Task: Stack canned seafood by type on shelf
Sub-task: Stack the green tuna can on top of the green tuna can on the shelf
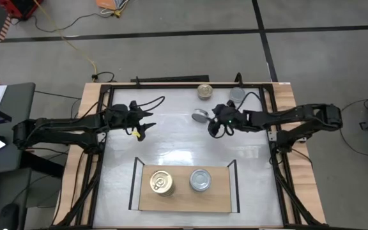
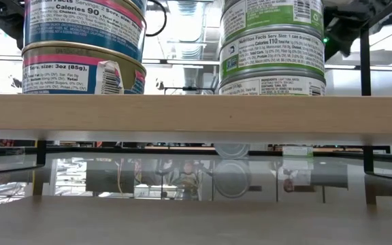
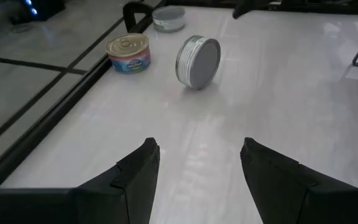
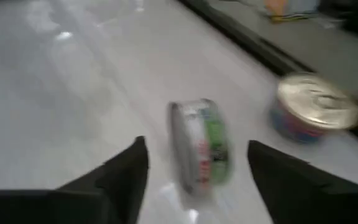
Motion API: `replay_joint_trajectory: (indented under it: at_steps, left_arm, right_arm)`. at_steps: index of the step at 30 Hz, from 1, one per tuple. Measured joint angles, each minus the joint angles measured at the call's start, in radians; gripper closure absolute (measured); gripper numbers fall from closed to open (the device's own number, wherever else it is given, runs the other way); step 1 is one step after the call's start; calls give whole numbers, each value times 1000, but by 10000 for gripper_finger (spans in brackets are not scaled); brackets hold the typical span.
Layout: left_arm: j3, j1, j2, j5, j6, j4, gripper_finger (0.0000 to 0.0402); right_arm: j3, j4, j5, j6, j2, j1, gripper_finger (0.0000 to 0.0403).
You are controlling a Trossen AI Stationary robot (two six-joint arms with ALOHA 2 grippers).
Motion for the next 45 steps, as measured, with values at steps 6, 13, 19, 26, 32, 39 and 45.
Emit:
replay_joint_trajectory:
  at_steps: [6, 13, 19, 26, 32, 39, 45]
  left_arm:
    - [0, 0, 0, 3, 18, 30, 187]
    - [0, 0, 0, 3, 47, 35, 187]
    - [0, 0, 0, -13, 62, 31, 187]
    - [0, 0, 0, -15, 38, 7, 187]
    - [0, 0, 0, -16, 34, 1, 187]
    - [0, 0, 0, -16, 30, -3, 187]
    - [0, 0, 0, -16, 30, -4, 187]
  right_arm:
    - [31, 162, -127, -40, 154, -75, 40]
    - [112, 173, -183, -119, 301, -129, 20]
    - [119, 143, -220, -120, 368, -137, 69]
    - [119, 78, -224, -115, 334, -132, 174]
    - [119, -43, -307, -112, 216, -123, 241]
    - [119, -138, -534, -63, 50, -124, 241]
    - [145, -190, -878, 75, -106, -113, 236]
